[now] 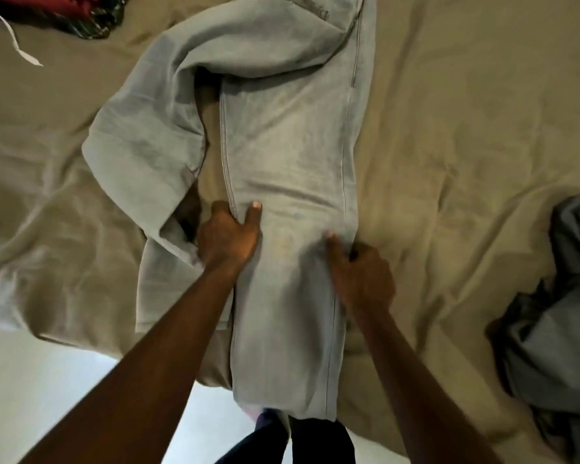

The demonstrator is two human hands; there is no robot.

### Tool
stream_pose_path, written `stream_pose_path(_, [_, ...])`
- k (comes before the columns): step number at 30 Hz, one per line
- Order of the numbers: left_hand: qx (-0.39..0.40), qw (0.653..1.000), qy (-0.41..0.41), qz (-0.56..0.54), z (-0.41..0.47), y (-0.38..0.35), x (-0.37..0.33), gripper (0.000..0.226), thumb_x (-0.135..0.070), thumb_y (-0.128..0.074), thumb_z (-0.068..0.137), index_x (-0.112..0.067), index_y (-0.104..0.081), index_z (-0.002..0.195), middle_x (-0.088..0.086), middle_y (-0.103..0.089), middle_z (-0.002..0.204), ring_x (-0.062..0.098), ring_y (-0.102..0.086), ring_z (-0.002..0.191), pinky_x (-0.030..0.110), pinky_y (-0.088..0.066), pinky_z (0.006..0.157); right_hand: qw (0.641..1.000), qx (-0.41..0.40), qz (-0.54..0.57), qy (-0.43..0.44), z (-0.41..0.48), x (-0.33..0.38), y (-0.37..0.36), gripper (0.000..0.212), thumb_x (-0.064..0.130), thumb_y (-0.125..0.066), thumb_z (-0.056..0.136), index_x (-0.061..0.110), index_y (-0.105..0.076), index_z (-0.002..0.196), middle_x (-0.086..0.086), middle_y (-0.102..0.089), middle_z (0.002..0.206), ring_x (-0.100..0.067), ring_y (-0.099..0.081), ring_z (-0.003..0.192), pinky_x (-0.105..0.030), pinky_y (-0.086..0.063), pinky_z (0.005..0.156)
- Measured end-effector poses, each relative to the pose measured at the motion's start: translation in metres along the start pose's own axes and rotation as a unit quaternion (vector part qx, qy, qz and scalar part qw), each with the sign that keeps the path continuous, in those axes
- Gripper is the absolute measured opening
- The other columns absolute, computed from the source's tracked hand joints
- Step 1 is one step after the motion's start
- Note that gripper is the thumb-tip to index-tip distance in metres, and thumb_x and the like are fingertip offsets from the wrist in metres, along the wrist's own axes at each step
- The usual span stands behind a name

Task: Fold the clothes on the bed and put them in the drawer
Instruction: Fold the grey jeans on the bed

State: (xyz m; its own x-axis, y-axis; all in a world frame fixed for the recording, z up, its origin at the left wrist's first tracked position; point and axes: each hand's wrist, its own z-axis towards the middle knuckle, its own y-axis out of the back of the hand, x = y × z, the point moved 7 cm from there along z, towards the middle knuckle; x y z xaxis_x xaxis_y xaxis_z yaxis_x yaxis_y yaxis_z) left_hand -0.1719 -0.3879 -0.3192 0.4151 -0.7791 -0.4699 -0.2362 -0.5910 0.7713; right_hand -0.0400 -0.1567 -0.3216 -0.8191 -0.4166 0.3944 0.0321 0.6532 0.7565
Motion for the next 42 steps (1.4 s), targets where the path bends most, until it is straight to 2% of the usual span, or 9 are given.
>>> stream_pose_path(8, [-0.015,0.997,-0.037,-0.064,-0.105,0.026,0.068,0.038,-0.048,-0.057,0.101,-0.010,-0.061,0.104,0.015,-0.069,0.094,0.039,-0.065,0.092,0.033,-0.037,0.073,0.983,-0.115,0.140,-0.037,-0.118,-0.056,-0.009,0.065,0.061,-0.033,0.103,0.011,-0.069,0.082,-0.014,-0.072,0.085,-0.037,-0.066,0.083,-0.038,-0.046,0.069])
stream_pose_path(12, [0.105,0.986,0.000,-0.130,-0.128,0.027,0.101,0.040,-0.056,-0.074,0.086,-0.019,-0.066,0.101,-0.007,-0.071,0.090,0.019,-0.067,0.087,0.032,-0.049,0.074,0.996,0.042,0.076,0.023,-0.152,-0.059,-0.027,0.063,0.076,-0.059,0.083,0.020,-0.069,0.110,0.000,-0.075,0.101,-0.026,-0.069,0.099,-0.034,-0.053,0.084])
stream_pose_path(17, [0.293,0.940,0.019,-0.173,-0.164,0.011,0.150,0.040,-0.024,-0.089,0.078,-0.026,-0.069,0.113,-0.009,-0.078,0.103,0.015,-0.074,0.098,0.034,-0.060,0.084,0.963,0.238,0.127,0.004,-0.178,-0.104,-0.045,0.046,0.019,-0.083,0.078,0.022,-0.065,0.121,0.006,-0.073,0.105,-0.019,-0.070,0.099,-0.030,-0.058,0.081])
stream_pose_path(21, [0.167,0.979,-0.086,0.077,-0.166,0.037,0.147,0.041,-0.046,-0.086,0.077,-0.029,-0.052,0.092,-0.011,-0.067,0.077,0.019,-0.066,0.077,0.033,-0.049,0.067,0.973,0.171,-0.154,0.029,-0.177,-0.104,-0.033,0.048,0.053,-0.075,0.078,0.030,-0.064,0.118,0.006,-0.072,0.109,-0.023,-0.069,0.103,-0.033,-0.052,0.081])
stream_pose_path(24, [0.029,0.993,-0.098,0.065,-0.162,0.074,0.122,0.042,-0.060,-0.076,0.081,-0.031,-0.047,0.092,-0.013,-0.063,0.079,0.018,-0.056,0.074,0.033,-0.041,0.070,0.968,0.056,-0.237,0.058,-0.173,-0.071,-0.014,0.061,0.071,-0.065,0.078,0.025,-0.055,0.118,0.000,-0.063,0.113,-0.027,-0.063,0.107,-0.038,-0.051,0.085])
stream_pose_path(28, [-0.130,0.984,-0.120,-0.035,-0.112,0.121,0.095,0.061,-0.054,-0.081,0.078,-0.024,-0.052,0.123,-0.001,-0.059,0.120,0.024,-0.058,0.110,0.038,-0.045,0.085,0.981,-0.112,-0.070,0.143,-0.155,-0.028,0.008,0.038,0.050,-0.065,0.091,0.022,-0.054,0.114,0.000,-0.058,0.106,-0.024,-0.059,0.097,-0.036,-0.048,0.080])
stream_pose_path(34, [-0.138,0.971,-0.181,0.069,-0.024,0.125,0.044,0.098,-0.040,-0.083,0.075,-0.023,-0.028,0.154,0.012,-0.047,0.144,0.036,-0.051,0.128,0.049,-0.046,0.097,0.988,0.131,-0.027,0.071,-0.104,-0.008,-0.049,0.019,0.043,-0.063,0.092,0.027,-0.057,0.084,0.001,-0.068,0.090,-0.025,-0.066,0.090,-0.031,-0.047,0.073])
stream_pose_path(39, [-0.139,0.977,-0.164,0.016,-0.012,0.153,0.026,0.025,-0.029,-0.063,0.078,-0.020,-0.071,0.100,0.004,-0.072,0.096,0.031,-0.068,0.091,0.035,-0.051,0.077,0.957,0.221,0.183,0.049,-0.100,0.023,-0.037,0.034,0.058,-0.073,0.084,0.026,-0.064,0.074,-0.001,-0.064,0.071,-0.025,-0.062,0.073,-0.041,-0.051,0.074])
stream_pose_path(42, [-0.100,0.954,-0.281,0.023,-0.083,0.160,-0.007,0.021,-0.039,-0.058,0.069,-0.027,-0.066,0.084,-0.007,-0.068,0.080,0.024,-0.065,0.072,0.032,-0.049,0.065,0.837,0.337,0.431,0.018,-0.119,0.065,-0.032,0.053,0.060,-0.066,0.087,0.020,-0.066,0.122,-0.004,-0.073,0.107,-0.023,-0.070,0.097,-0.038,-0.051,0.088])
